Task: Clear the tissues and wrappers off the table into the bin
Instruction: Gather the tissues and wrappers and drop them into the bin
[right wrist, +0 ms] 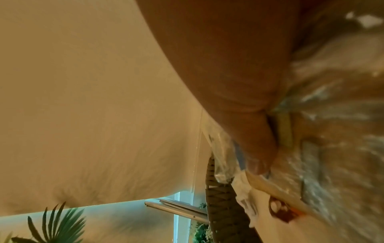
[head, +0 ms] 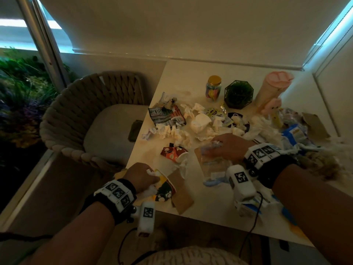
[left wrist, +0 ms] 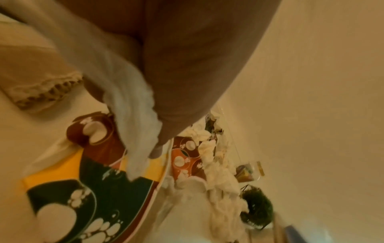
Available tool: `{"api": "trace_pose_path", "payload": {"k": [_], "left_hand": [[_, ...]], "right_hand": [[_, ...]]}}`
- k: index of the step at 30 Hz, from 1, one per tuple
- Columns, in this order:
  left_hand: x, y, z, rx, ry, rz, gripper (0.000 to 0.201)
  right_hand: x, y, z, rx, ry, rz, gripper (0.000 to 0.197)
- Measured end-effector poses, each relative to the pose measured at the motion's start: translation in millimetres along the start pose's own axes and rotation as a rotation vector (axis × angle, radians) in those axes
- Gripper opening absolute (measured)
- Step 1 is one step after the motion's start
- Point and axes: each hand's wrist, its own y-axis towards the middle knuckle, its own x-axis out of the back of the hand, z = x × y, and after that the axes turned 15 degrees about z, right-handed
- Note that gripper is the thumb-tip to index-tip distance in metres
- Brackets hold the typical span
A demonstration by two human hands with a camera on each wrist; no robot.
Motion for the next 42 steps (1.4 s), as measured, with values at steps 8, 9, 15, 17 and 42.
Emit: {"api": "trace_pose_path", "payload": {"k": [8,9,15,17,42], "left_hand": [[42,-31,44,-0.059,-0.713,0.122,0.039],[47,-35,53,-0.043,-0.772,0.115,0.042],[55,-46,110,0.12,-0.973,-0.061,0.04],[44,-44,123,0.126,-1.036,-0.061,0.037],[11,-1,115,0.003,-0.568,-0.145,0.031]], "right_hand": [[-66,26,32,-0.103,0.06,0.213,0.047],[-75,29,36,-0.136,0.061,0.225,0.049],[-117,48,54,-0.226,-0.016,0.189,0.062],[-122,49,62,-0.215,-0.084,0.18,0.045],[-120,44,39,-0.114,0.103,0.028,0.069]]}}
